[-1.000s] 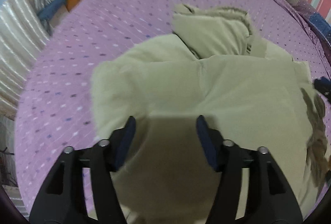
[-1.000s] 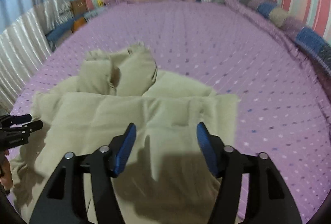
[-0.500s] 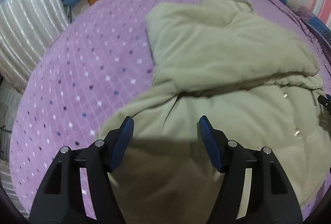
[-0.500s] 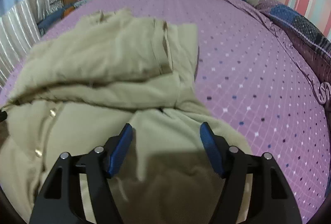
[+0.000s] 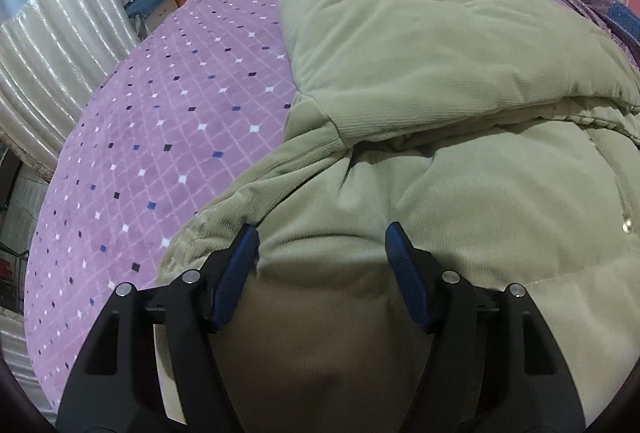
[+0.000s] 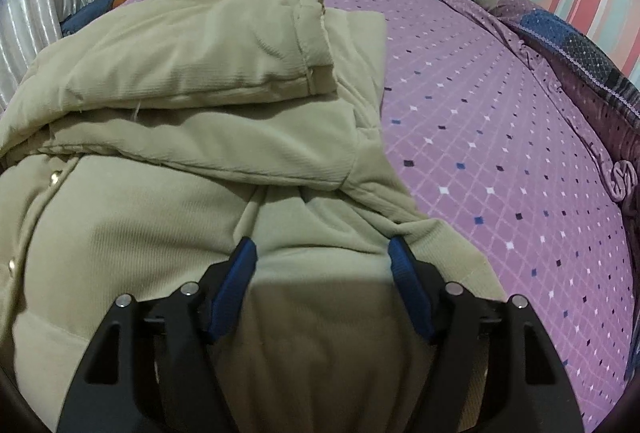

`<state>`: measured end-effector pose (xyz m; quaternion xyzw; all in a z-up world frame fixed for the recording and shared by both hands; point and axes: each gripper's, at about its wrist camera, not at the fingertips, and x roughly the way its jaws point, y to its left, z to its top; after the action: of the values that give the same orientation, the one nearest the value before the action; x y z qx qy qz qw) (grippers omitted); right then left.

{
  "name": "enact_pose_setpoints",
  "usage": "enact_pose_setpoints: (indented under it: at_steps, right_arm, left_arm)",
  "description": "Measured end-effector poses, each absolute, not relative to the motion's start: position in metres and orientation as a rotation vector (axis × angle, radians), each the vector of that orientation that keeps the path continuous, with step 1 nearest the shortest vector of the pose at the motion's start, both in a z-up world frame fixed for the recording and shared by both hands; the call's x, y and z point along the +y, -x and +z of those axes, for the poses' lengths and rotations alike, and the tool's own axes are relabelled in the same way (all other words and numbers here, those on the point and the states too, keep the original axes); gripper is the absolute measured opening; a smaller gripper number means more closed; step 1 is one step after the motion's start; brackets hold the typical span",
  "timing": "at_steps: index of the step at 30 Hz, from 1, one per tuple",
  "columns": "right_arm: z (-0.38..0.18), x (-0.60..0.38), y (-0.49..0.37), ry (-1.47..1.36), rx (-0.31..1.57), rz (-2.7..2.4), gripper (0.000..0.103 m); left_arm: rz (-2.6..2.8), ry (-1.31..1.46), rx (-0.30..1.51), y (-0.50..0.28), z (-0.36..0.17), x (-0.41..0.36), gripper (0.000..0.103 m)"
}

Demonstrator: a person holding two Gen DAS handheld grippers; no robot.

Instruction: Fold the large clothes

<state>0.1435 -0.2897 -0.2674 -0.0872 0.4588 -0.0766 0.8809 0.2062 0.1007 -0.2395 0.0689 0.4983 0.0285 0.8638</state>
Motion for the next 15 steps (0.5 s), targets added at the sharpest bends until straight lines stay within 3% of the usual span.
enact_pose_setpoints:
  at_steps: [5, 15]
  right_arm:
    - [-0.243, -0.286, -0.12, 0.118, 0.944, -0.154, 0.081]
    - [-0.212, -0.257, -0.076, 0.108, 0.836, -0.079, 0.083]
  left_arm:
    - [0.053, -0.102, 1.009, -0.183, -0.214, 0.107, 0.084]
    - [0.055, -0.049, 0.936, -0.138, -0.177, 0.12, 0.093]
